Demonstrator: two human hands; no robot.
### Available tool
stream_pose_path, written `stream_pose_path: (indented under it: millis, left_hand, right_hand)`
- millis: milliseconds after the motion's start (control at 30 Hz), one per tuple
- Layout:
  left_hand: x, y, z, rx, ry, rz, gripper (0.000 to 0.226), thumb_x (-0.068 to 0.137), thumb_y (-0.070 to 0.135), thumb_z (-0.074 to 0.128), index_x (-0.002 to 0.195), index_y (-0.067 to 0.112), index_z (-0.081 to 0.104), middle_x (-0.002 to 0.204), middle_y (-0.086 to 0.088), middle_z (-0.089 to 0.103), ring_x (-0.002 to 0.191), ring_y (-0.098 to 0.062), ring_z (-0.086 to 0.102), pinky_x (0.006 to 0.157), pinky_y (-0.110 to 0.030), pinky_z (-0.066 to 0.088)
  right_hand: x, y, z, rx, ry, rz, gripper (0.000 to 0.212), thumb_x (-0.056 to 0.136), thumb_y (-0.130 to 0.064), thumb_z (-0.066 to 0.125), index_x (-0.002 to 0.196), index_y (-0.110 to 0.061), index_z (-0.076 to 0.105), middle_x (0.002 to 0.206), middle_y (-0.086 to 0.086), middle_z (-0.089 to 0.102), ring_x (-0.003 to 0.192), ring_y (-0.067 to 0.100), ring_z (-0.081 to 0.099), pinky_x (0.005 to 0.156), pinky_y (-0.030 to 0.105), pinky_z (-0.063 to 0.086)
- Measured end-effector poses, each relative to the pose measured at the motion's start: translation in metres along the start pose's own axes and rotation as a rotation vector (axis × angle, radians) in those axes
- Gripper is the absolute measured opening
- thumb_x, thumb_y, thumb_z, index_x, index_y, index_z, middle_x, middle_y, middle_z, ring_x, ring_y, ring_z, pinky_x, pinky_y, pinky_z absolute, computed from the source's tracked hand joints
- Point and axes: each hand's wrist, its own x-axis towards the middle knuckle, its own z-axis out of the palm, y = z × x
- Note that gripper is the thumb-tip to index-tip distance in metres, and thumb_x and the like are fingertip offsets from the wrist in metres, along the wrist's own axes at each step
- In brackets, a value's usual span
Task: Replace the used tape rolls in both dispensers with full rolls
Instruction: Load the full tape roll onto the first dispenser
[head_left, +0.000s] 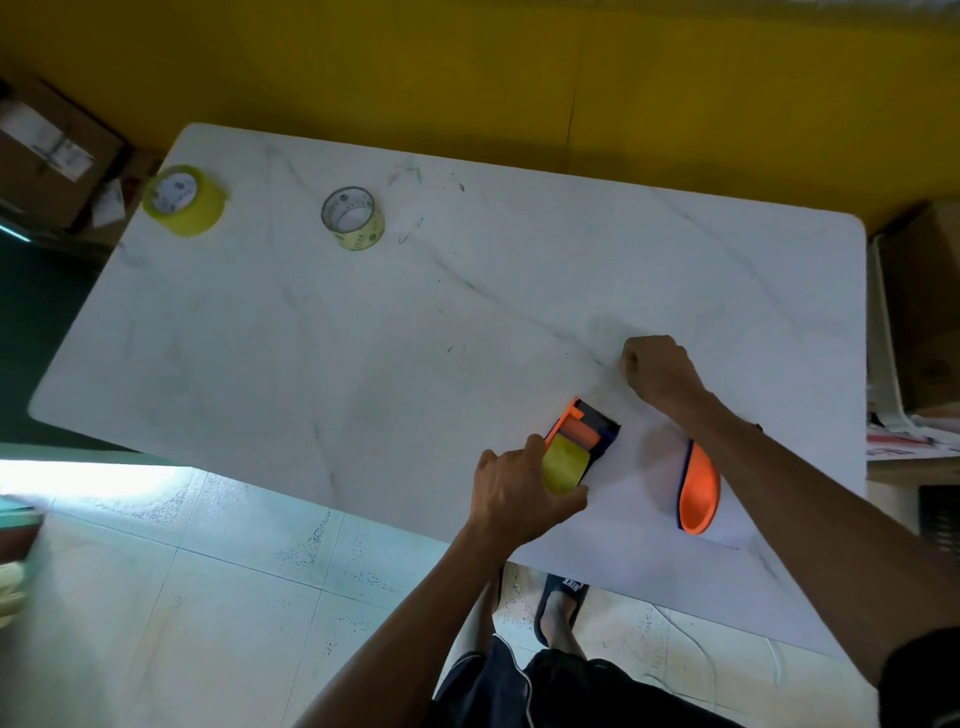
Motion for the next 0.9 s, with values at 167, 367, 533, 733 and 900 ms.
stream_pose_path:
  millis: [167,367,533,733,900]
  left_hand:
    - [-0.007,-0.005,-0.001,-0.249,-0.102,-0.089,0.049,0.064,0.054,0.067,0.101,0.026,0.050,0.083,0.000,0.070,0.075,-0.021,0.066,0.069,-0.040,0.058]
    - [-0.008,-0.018,0.000,-0.243,-0.080,-0.070,0.061,0.060,0.069,0.069,0.100,0.029,0.048,0.082,0.005,0.069,0.075,-0.016,0.065,0.067,-0.037,0.058]
    - [-0.015,-0.017,-0.002,-0.381,-0.002,-0.108,0.042,0.068,0.036,0.078,0.100,0.022,0.054,0.070,0.010,0.061,0.057,0.001,0.056,0.056,-0.024,0.053]
    - [-0.020,-0.009,-0.017,-0.529,0.128,-0.081,0.036,0.067,0.033,0.082,0.091,0.025,0.056,0.078,0.003,0.064,0.065,-0.014,0.061,0.050,-0.022,0.047]
    - [-0.016,0.006,-0.037,-0.614,0.232,-0.091,0.036,0.074,0.048,0.078,0.089,0.024,0.055,0.076,0.000,0.067,0.068,-0.019,0.064,0.053,-0.035,0.051]
  right_hand:
    - [-0.001,0.007,0.001,0.067,0.009,0.001,0.019,0.085,0.000,0.046,0.073,-0.007,0.059,0.090,0.016,0.067,0.084,0.035,0.064,0.065,0.030,0.044]
    - [-0.002,0.010,0.009,0.025,0.047,-0.033,0.019,0.087,0.000,0.046,0.086,0.000,0.065,0.093,0.018,0.065,0.088,0.035,0.061,0.069,0.029,0.039]
    - [-0.006,0.002,0.007,0.135,0.039,0.006,0.018,0.083,0.000,0.045,0.075,-0.002,0.062,0.085,0.014,0.068,0.079,0.033,0.064,0.068,0.035,0.052]
    - [-0.018,-0.001,0.004,0.387,-0.139,-0.014,0.020,0.083,0.001,0.055,0.076,-0.016,0.062,0.070,0.006,0.061,0.063,0.017,0.055,0.056,0.024,0.042]
    - [-0.044,-0.017,0.015,1.229,-0.296,0.150,0.028,0.089,0.010,0.049,0.085,-0.015,0.060,0.065,0.000,0.065,0.063,0.020,0.055,0.058,0.027,0.047]
